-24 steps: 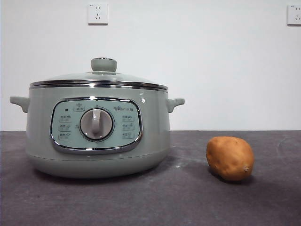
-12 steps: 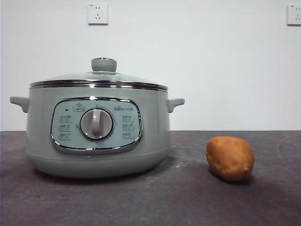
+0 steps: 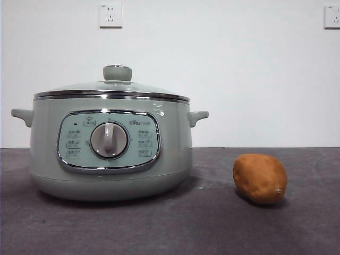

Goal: Pick up the potato,open the lid,put the potato in the pot,close the lid

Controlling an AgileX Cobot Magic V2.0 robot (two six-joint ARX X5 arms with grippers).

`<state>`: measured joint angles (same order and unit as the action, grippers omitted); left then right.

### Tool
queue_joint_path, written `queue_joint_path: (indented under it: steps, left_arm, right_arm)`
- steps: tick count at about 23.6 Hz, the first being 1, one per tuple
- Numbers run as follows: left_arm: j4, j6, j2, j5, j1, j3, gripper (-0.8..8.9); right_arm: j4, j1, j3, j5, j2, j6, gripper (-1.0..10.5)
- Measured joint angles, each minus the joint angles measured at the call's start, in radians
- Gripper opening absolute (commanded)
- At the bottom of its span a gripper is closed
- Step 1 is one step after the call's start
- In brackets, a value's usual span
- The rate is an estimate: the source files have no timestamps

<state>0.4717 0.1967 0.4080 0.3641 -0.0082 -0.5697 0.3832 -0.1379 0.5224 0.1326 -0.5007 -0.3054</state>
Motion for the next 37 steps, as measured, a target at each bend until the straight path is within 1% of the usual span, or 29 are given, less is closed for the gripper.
queue_joint_path:
  steps: [3, 7, 10, 11, 12, 13, 14, 15, 16, 20, 22, 25, 31, 34, 35, 37]
  left_arm:
    - [0.066, -0.045, 0.083, 0.031, 0.000, -0.076, -0.05]
    - [0.174, -0.093, 0.198, 0.089, 0.000, -0.170, -0.03]
    - [0.216, -0.120, 0.260, 0.129, 0.000, -0.211, 0.04]
    - [0.216, -0.126, 0.291, 0.137, 0.000, -0.220, 0.44]
    - [0.217, -0.129, 0.310, 0.137, 0.000, -0.222, 1.41]
    - [0.222, -0.129, 0.321, 0.137, 0.000, -0.222, 2.49]
    - [0.224, -0.130, 0.323, 0.137, 0.000, -0.222, 3.34]
    - [0.223, -0.133, 0.323, 0.137, 0.000, -0.222, 3.52]
    - [0.221, -0.134, 0.322, 0.137, 0.000, -0.222, 3.51]
    - [0.205, -0.134, 0.323, 0.137, 0.000, -0.222, 3.51]
    - [0.193, -0.134, 0.323, 0.137, 0.000, -0.222, 3.50]
    - [0.189, -0.134, 0.323, 0.137, 0.000, -0.222, 3.50]
    - [0.188, -0.134, 0.323, 0.136, 0.000, -0.222, 3.50]
    - [0.188, -0.134, 0.323, 0.135, 0.000, -0.222, 3.50]
    - [0.188, -0.134, 0.323, 0.135, 0.000, -0.222, 3.50]
    - [0.188, -0.134, 0.323, 0.135, 0.000, -0.222, 3.50]
  right_arm:
    - [0.064, 0.000, 0.064, 0.042, -0.068, 0.036, 0.0]
    - [0.186, 0.000, 0.173, 0.160, -0.172, 0.104, 0.0]
    - [0.258, 0.000, 0.239, 0.223, -0.237, 0.140, 0.1]
    - [0.279, 0.000, 0.264, 0.248, -0.266, 0.150, 0.6]
    - [0.282, 0.000, 0.278, 0.262, -0.284, 0.157, 1.7]
    - [0.279, 0.000, 0.285, 0.264, -0.294, 0.161, 3.0]
    - [0.278, 0.000, 0.287, 0.265, -0.301, 0.163, 4.4]
    - [0.282, 0.000, 0.287, 0.265, -0.304, 0.164, 5.3]
    - [0.282, 0.000, 0.287, 0.265, -0.309, 0.164, 5.7]
    - [0.282, -0.002, 0.287, 0.265, -0.318, 0.164, 5.7]
    - [0.282, -0.022, 0.288, 0.264, -0.324, 0.163, 5.7]
    - [0.285, -0.093, 0.314, 0.220, -0.381, 0.156, 5.6]
    - [0.296, -0.300, 0.412, 0.010, -0.613, 0.106, 5.6]
    - [0.300, -0.360, 0.445, -0.079, -0.736, 0.098, 5.6]
    - [0.293, -0.373, 0.448, -0.097, -0.781, 0.095, 5.6]
    - [0.274, -0.385, 0.448, -0.108, -0.860, 0.093, 5.6]
